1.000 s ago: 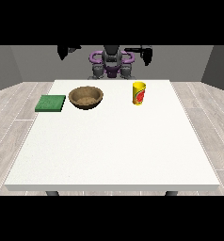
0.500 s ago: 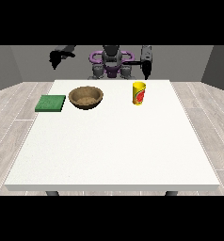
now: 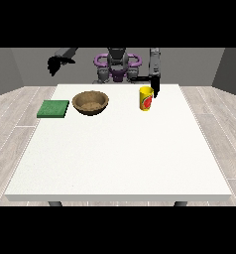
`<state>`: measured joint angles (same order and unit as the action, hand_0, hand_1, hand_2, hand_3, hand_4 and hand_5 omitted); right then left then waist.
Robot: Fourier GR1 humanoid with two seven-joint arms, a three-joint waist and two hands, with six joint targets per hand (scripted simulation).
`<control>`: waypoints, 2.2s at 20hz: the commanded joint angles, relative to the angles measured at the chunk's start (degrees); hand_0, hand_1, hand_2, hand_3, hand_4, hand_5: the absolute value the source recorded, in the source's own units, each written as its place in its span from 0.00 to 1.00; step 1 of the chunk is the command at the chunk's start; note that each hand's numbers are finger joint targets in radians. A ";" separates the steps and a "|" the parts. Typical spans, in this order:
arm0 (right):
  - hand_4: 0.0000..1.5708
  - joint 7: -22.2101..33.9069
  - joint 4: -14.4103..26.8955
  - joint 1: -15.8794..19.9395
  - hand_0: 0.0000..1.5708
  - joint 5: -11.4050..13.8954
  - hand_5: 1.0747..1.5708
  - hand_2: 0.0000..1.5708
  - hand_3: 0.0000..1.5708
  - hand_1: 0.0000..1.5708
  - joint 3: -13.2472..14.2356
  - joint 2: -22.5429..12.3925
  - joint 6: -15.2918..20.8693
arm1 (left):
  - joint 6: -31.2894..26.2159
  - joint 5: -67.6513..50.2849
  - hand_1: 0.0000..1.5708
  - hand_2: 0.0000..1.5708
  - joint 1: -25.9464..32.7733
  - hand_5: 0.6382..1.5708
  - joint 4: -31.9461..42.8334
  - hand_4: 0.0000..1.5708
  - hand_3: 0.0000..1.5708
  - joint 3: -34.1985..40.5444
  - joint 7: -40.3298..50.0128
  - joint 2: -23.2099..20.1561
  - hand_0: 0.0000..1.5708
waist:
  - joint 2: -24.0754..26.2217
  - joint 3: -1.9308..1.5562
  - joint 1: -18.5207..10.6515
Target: Pick the cup and pour the ball into the bowl, then pick the bowl and place it on the pad
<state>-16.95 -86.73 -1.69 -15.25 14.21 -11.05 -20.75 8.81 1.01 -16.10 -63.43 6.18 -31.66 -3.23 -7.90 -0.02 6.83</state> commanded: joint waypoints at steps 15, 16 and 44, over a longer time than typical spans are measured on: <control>0.22 -0.04 9.22 1.29 0.00 -7.93 1.00 0.00 0.00 0.00 8.30 -7.93 -9.35 | 16.59 9.41 0.83 1.00 -5.66 0.98 20.70 0.77 1.00 0.33 -9.46 1.29 0.83 | 0.42 0.00 2.49; 0.23 -0.16 8.60 1.27 0.00 -5.93 1.00 0.00 0.00 0.00 7.28 -6.85 -7.72 | 15.84 10.44 0.83 1.00 -7.02 0.98 20.95 0.77 1.00 -0.06 -7.69 -0.99 0.83 | 1.26 0.01 1.69; 0.42 10.87 21.44 11.87 0.00 -5.12 0.98 0.00 0.00 0.00 6.40 -11.50 -4.67 | 15.95 70.49 0.51 1.00 -31.86 1.00 29.37 0.60 0.77 -38.74 66.13 3.13 0.51 | 13.94 -0.02 0.38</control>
<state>-6.12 -66.84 7.95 -20.99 21.22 -22.05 -25.01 28.15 67.89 -47.84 -31.40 -26.92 25.61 -1.62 6.44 -0.10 5.92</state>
